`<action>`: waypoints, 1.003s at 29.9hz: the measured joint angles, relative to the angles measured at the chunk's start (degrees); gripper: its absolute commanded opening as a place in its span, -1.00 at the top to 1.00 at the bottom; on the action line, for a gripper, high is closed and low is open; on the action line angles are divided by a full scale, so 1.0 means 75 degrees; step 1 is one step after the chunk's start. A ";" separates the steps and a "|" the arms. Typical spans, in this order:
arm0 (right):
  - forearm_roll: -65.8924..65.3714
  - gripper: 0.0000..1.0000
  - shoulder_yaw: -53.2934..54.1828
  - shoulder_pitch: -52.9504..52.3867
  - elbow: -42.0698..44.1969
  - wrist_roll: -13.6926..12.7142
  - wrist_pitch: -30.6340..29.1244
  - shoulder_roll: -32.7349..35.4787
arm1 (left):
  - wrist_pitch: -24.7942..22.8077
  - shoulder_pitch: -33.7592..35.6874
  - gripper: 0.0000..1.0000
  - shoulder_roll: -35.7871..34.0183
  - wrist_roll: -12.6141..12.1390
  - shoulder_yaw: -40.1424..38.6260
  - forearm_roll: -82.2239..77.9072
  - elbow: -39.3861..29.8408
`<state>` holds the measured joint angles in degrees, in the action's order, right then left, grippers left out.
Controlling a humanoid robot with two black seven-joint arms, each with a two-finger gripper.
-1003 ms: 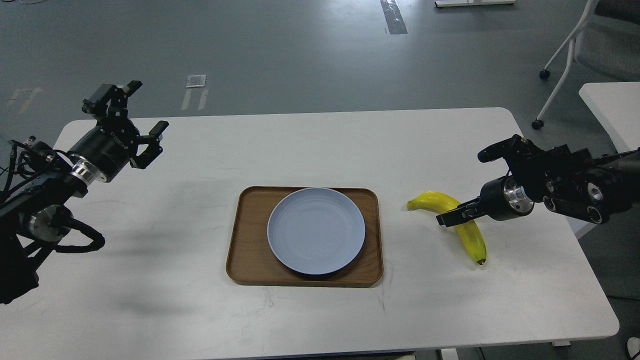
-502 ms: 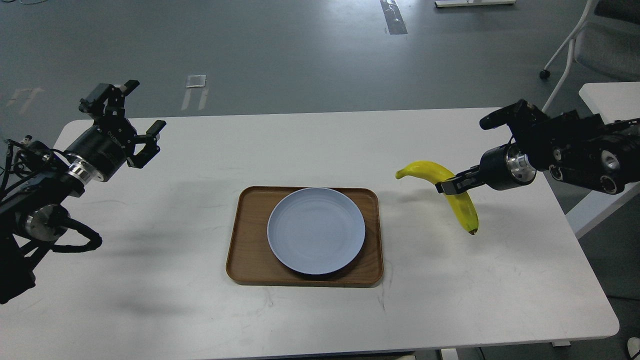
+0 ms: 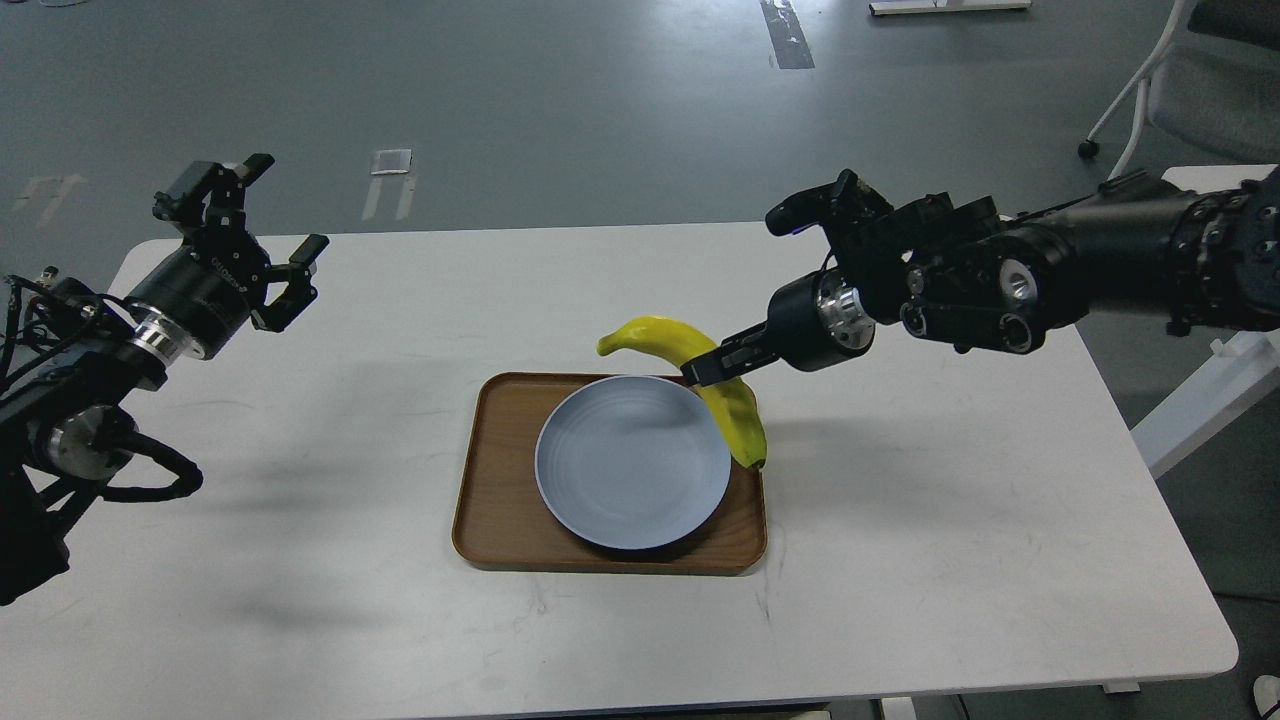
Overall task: Place banana on plate with both arms
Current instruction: 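Carry the banana with the right gripper and lower it onto the plate, then open the right gripper and raise it away from the plate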
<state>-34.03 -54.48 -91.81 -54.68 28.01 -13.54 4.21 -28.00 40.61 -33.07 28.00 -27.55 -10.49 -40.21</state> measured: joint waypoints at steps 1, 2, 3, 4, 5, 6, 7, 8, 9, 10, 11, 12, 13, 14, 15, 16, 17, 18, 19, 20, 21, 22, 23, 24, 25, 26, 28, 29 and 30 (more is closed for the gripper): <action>0.0120 0.72 -0.0009 0.0059 0.0008 0.0000 0.0011 -0.0118 | 0.0000 0.0000 -0.96 0.0000 0.0000 0.0000 -0.0004 -0.0005; 0.0225 0.72 -0.0010 0.0113 0.0017 0.0000 0.0020 -0.0220 | 0.0000 0.0000 -0.96 0.0000 0.0000 0.0000 -0.0004 -0.0012; 0.0308 0.72 -0.0011 0.0164 0.0025 0.0000 0.0023 -0.0291 | 0.0000 0.0000 -0.96 0.0000 0.0000 0.0000 -0.0005 -0.0019; 0.0389 0.72 -0.0013 0.0234 0.0053 -0.0001 0.0024 -0.0363 | 0.0000 0.0000 -0.96 0.0001 0.0000 0.0000 -0.0006 -0.0023; 0.0449 0.71 -0.0013 0.0294 0.0087 -0.0001 0.0024 -0.0426 | 0.0000 0.0000 -0.96 0.0001 0.0000 0.0000 -0.0006 -0.0026; 0.0483 0.70 -0.0013 0.0334 0.0113 -0.0001 0.0024 -0.0468 | 0.0000 0.0000 -0.96 0.0004 0.0000 0.0000 -0.0006 -0.0027; 0.0512 0.70 -0.0011 0.0380 0.0139 -0.0001 0.0024 -0.0505 | 0.0000 0.0000 -0.96 0.0009 0.0000 0.0000 -0.0006 -0.0028; 0.0534 0.68 -0.0009 0.0423 0.0158 -0.0001 0.0024 -0.0530 | 0.0000 0.0000 -0.96 0.0012 0.0000 -0.0001 -0.0006 -0.0029; 0.0548 0.65 -0.0007 0.0467 0.0186 -0.0001 0.0026 -0.0545 | 0.0000 0.0000 -0.96 0.0011 0.0000 -0.0003 -0.0006 -0.0029; 0.0554 0.61 -0.0004 0.0502 0.0222 -0.0001 0.0029 -0.0551 | 0.0000 -0.0001 -0.96 0.0011 0.0000 -0.0004 -0.0006 -0.0029; 0.0558 0.58 -0.0003 0.0535 0.0262 -0.0001 0.0032 -0.0555 | 0.0000 -0.0002 -0.96 0.0011 0.0000 -0.0006 -0.0006 -0.0029; 0.0560 0.58 -0.0002 0.0568 0.0308 -0.0002 0.0037 -0.0557 | 0.0000 -0.0006 -0.96 0.0011 0.0000 -0.0007 -0.0006 -0.0029; 0.0562 0.56 -0.0002 0.0597 0.0343 -0.0002 0.0045 -0.0558 | 0.0000 -0.0009 -0.96 0.0011 0.0000 -0.0007 -0.0006 -0.0029; 0.0563 0.45 -0.0002 0.0622 0.0374 -0.0002 0.0054 -0.0560 | 0.0000 -0.0010 -0.96 0.0009 0.0000 -0.0007 -0.0006 -0.0029; 0.0565 0.37 -0.0002 0.0643 0.0413 -0.0002 0.0069 -0.0561 | 0.0000 -0.0011 -0.96 0.0008 0.0000 -0.0007 -0.0006 -0.0029; 0.0570 0.28 -0.0001 0.0661 0.0458 -0.0002 0.0082 -0.0561 | 0.0000 -0.0011 -0.96 0.0008 0.0000 -0.0007 -0.0006 -0.0029; 0.0574 0.27 -0.0001 0.0687 0.0515 -0.0002 0.0093 -0.0561 | 0.0000 -0.0011 -0.96 0.0008 0.0000 -0.0007 -0.0006 -0.0029; 0.0576 0.27 -0.0001 0.0720 0.0572 -0.0002 0.0100 -0.0561 | 0.0000 -0.0012 -0.96 0.0008 0.0000 -0.0007 -0.0006 -0.0029; 0.0576 0.19 -0.0001 0.0747 0.0617 -0.0002 0.0104 -0.0561 | 0.0000 -0.0012 -0.96 0.0008 0.0000 -0.0007 -0.0007 -0.0029; 0.0576 0.12 -0.0001 0.0770 0.0655 -0.0002 0.0105 -0.0561 | 0.0000 -0.0012 -0.96 0.0008 0.0000 -0.0007 -0.0007 -0.0029; 0.0577 0.03 0.0000 0.0794 0.0684 -0.0002 0.0106 -0.0561 | 0.0000 -0.0013 -0.96 0.0008 0.0000 -0.0007 -0.0007 -0.0029; 0.0577 -0.07 -0.0001 0.0817 0.0698 -0.0002 0.0107 -0.0561 | 0.0000 -0.0013 -0.96 0.0008 0.0000 -0.0007 -0.0007 -0.0029; 0.0577 -0.13 -0.0001 0.0847 0.0708 -0.0002 0.0107 -0.0561 | 0.0000 -0.0013 -0.96 0.0008 0.0000 -0.0007 -0.0008 -0.0029; 0.0577 -0.18 -0.0001 0.0873 0.0723 -0.0002 0.0108 -0.0561 | 0.0000 -0.0016 -0.96 0.0008 0.0000 -0.0007 -0.0008 -0.0029; 0.0577 -0.32 0.0000 0.0896 0.0747 -0.0002 0.0110 -0.0561 | 0.0000 -0.0021 -0.96 0.0008 0.0000 -0.0007 -0.0008 -0.0029; 0.0577 -0.43 0.0000 0.0917 0.0769 -0.0002 0.0111 -0.0561 | 0.0000 -0.0024 -0.96 0.0008 0.0000 -0.0007 -0.0008 -0.0029; 0.0621 -0.91 0.0015 0.0959 0.0791 -0.0002 0.0110 -0.0561 | 0.0000 -0.0024 -0.96 0.0011 0.0000 -0.0007 -0.0008 -0.0029; 0.0678 -0.92 0.0022 0.0968 0.0793 -0.0002 0.0111 -0.0561 | 0.0000 -0.0024 -0.96 0.0012 0.0000 -0.0007 -0.0008 -0.0029; 0.0763 -0.93 0.0030 0.0973 0.0795 -0.0002 0.0110 -0.0561 | 0.0000 -0.0025 -0.96 0.0014 0.0000 -0.0007 -0.0008 -0.0029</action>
<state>-28.31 -54.25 -84.51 -48.72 28.00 -12.72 0.00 -28.00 40.43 -32.96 28.00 -27.60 -10.55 -40.43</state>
